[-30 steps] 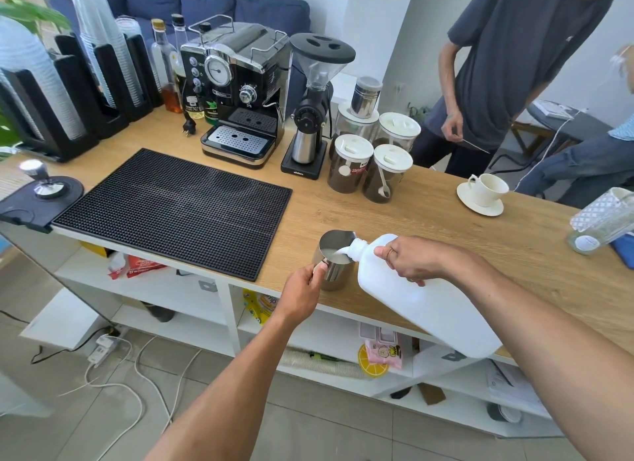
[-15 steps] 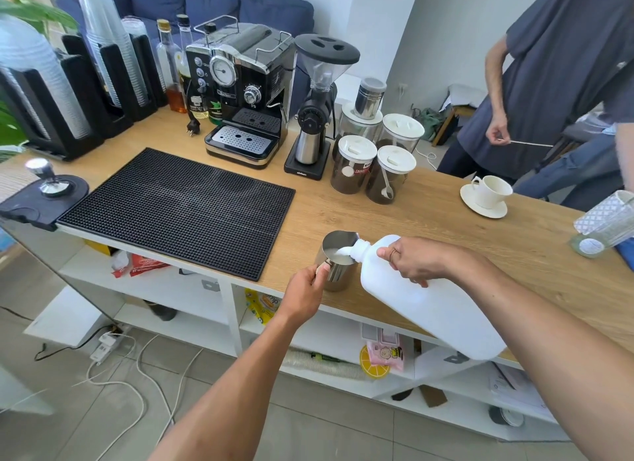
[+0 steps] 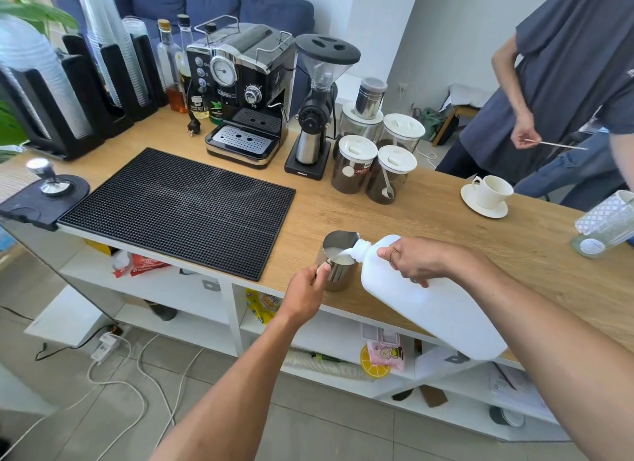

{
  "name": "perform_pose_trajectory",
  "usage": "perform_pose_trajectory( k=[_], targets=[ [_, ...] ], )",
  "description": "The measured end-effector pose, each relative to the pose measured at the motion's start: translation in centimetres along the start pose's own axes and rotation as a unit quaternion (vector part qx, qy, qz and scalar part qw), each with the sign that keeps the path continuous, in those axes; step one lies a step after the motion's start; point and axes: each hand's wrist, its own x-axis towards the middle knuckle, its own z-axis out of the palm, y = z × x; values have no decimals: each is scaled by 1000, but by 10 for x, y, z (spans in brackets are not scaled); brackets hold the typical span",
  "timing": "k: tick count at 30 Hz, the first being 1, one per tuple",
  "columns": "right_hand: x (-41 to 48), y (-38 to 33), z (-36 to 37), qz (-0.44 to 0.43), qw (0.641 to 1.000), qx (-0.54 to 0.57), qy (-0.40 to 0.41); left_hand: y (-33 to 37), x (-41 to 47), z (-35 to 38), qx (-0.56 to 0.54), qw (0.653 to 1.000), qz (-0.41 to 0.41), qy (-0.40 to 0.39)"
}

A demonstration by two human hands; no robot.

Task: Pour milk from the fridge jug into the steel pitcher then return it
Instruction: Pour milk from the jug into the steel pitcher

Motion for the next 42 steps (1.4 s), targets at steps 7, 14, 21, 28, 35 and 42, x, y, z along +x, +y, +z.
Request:
perform_pose_trajectory(
  k=[7, 14, 21, 28, 35, 42],
  targets=[
    [2, 0, -1, 4, 1000, -3, 1, -2, 2, 1, -3, 1000, -1, 0],
    [3, 1, -1, 2, 1000, -15, -4, -2, 1, 0, -3, 1000, -2, 1],
    [4, 2, -1, 1, 1000, -15, -7, -2, 1, 1, -6, 1000, -3, 1],
    [3, 2, -2, -5, 1000, -9, -6, -4, 1, 1, 2, 1000, 3, 3],
    [4, 2, -2, -3, 1000, -8, -11, -5, 2, 1, -1, 1000, 8, 6],
    [4, -1, -3, -2, 1000, -15, -14, -7, 3, 2, 2, 1000, 8, 6]
  ],
)
